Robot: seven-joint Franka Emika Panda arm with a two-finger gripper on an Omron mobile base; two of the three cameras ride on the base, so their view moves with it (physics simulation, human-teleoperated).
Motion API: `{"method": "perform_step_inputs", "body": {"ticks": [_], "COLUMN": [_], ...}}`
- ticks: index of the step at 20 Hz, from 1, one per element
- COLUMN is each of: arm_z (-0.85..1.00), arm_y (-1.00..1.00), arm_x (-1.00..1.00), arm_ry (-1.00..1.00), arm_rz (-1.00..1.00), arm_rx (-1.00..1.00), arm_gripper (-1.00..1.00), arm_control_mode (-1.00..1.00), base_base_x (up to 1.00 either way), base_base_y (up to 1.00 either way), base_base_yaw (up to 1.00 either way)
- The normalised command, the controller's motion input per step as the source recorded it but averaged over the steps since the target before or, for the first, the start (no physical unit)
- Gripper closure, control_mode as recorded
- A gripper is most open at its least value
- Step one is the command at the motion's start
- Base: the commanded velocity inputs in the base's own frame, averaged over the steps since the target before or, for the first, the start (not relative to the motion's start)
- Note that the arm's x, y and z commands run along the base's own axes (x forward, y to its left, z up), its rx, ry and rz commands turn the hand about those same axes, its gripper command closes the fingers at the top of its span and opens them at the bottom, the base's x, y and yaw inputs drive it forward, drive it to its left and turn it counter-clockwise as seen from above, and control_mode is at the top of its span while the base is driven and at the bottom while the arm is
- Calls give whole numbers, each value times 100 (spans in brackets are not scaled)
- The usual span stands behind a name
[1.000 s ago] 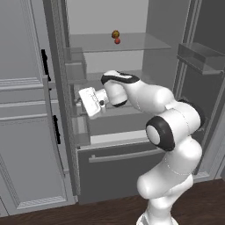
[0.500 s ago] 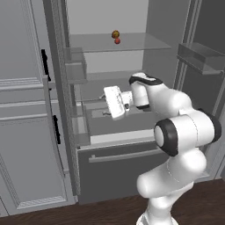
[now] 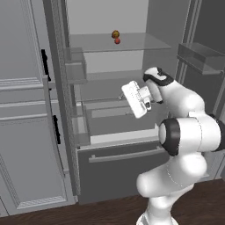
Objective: Take the strawberry from the fridge and place it on top of the pancake, located on the dining counter.
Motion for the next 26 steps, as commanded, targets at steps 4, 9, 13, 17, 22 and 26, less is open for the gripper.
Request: {"method": "perform_step_inputs", "body": {"ticks": [4,9,13,17,22,26], "arm_z": [-17,0,6,10,15,46], "arm_y": [-43,-19,-32,-63,-58,-1], "arm_x": [-26,-47,-44,-54,-68,-74], "arm_ry": [-42,-36,-48,-34,-10,9], "arm_rz": [9,15,25,22,3,-10], "arm_rx": [-66,-77,-59,-18,-4,-17], "arm_gripper": [-100,-100,-100,-100,-100,-100], "arm_control_mode": [-100,-100,-100,-100,-100,-100], "base_base_x": [0,0,0,0,0,0], "base_base_y": [0,0,0,0,0,0], "base_base_yaw": [0,0,0,0,0,0]}}
